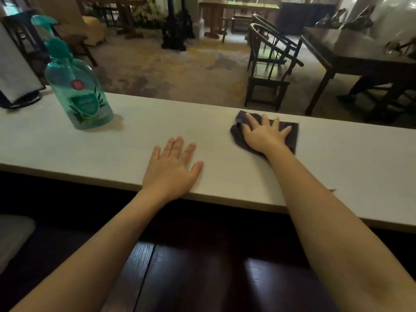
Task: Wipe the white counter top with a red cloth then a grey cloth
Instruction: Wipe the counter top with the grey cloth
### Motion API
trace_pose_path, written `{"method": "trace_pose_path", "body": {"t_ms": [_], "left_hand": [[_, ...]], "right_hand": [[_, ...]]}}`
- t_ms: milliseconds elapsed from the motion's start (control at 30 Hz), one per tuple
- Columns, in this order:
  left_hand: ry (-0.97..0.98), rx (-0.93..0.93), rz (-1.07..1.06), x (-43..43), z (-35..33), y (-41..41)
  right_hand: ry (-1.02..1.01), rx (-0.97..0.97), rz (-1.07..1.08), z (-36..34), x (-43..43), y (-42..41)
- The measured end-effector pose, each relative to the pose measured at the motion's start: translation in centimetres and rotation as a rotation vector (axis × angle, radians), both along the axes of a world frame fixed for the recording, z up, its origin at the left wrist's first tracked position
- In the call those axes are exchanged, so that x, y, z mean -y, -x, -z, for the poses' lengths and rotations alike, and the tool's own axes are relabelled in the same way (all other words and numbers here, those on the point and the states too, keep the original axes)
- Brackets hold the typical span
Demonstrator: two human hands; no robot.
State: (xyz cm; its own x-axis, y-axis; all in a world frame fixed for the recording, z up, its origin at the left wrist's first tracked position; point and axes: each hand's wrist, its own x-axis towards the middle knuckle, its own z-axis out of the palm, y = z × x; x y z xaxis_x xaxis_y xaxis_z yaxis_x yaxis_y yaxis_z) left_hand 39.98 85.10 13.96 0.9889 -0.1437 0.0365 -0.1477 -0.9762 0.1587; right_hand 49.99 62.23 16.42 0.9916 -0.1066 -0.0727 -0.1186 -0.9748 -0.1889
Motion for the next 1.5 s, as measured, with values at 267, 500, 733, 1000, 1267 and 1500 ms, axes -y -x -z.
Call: {"method": "trace_pose_path", "body": {"t_ms": [267, 500, 733, 1000, 1267, 1500], "left_hand": [[0.131, 0.055, -0.025, 0.1, -0.2, 0.2], [0.397, 0.156, -0.009, -1.1, -1.6, 1.1], [0.267, 0.167, 0.292, -2.1, -1.9, 4.2], [-0.105, 0.287, 0.345, -1.9, -2.1, 6.9], [-0.256, 0.174, 0.326, 0.9, -4.5, 9.8], [-0.180, 0.209, 0.403, 11.0, -8.2, 11.6]], "right_hand": [[-0.042, -0.030, -0.258, 0.4, -8.3, 4.3], [-0.048, -0.035, -0.424, -0.2, -12.0, 9.9], [-0.133, 0.041, -0.522, -0.6, -7.6, 15.2], [-0.116, 0.205, -0.479, -0.1, -5.6, 18.6], [-0.127, 0.107, -0.476, -2.9, -2.0, 21.9], [-0.200, 0.174, -0.368, -5.9, 7.8, 25.1]]}}
